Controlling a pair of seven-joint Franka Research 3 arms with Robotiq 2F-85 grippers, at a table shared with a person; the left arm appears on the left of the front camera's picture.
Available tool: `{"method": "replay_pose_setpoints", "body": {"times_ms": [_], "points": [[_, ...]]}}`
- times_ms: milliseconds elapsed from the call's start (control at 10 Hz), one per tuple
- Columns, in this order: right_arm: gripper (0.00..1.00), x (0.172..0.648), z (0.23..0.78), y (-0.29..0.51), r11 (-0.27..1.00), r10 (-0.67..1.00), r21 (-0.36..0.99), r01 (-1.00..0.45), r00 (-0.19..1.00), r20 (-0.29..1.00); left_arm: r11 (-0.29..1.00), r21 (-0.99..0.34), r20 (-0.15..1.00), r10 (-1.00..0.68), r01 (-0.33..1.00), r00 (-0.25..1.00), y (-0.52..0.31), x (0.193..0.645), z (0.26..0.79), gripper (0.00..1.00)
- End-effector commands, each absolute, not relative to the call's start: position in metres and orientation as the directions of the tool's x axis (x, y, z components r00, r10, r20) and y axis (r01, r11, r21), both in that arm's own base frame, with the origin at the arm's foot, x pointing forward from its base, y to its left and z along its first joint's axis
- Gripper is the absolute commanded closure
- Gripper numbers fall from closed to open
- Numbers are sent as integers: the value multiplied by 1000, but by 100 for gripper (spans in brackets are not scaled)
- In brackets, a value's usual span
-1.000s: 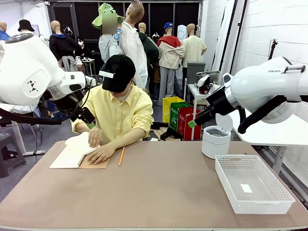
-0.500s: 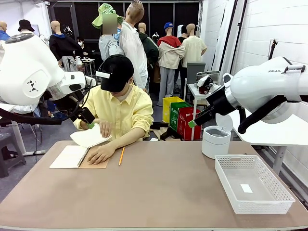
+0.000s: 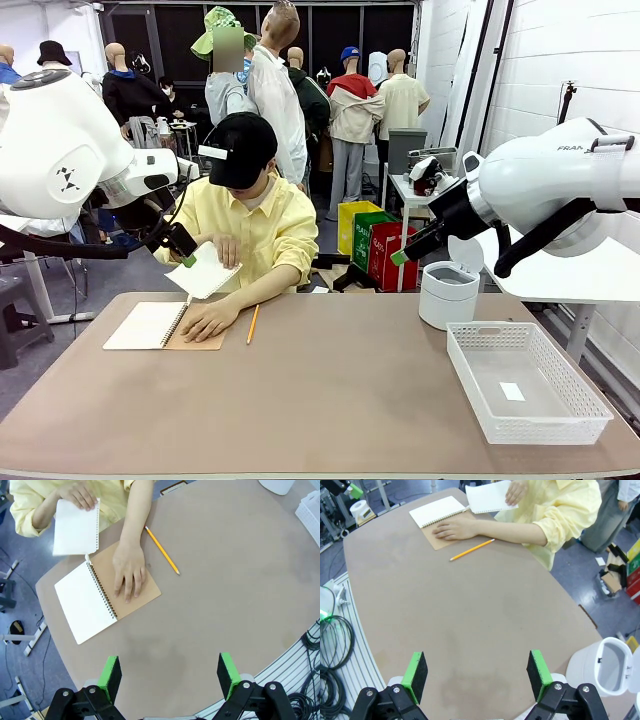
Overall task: Sort the paper based on its condition.
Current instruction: If a person hands you a paper, place it in the Organizing basket , and if it's crumpled, put it in the Trash can.
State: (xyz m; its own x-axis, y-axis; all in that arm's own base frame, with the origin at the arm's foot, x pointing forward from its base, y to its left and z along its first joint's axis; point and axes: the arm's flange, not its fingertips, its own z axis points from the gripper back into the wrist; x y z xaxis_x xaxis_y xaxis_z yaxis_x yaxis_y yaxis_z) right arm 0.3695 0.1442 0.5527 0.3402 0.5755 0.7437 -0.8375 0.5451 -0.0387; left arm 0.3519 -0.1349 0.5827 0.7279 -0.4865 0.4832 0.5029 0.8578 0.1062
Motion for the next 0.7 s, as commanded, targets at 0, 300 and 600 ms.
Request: {"method": "replay_pose_setpoints", "body": {"times_ms": [0,300,600], "points": [[0,371,551,145,540,565,-20,-842,344,750,857,106,488,-487,505,724,-135,352,583,0],[0,371,551,145,540,565,-20,-842,344,750,857,106,488,-487,505,724,-135,352,583,0],[0,371,551,145,540,565,-20,-842,344,750,857,106,488,-487,505,724,-135,352,583,0]]}}
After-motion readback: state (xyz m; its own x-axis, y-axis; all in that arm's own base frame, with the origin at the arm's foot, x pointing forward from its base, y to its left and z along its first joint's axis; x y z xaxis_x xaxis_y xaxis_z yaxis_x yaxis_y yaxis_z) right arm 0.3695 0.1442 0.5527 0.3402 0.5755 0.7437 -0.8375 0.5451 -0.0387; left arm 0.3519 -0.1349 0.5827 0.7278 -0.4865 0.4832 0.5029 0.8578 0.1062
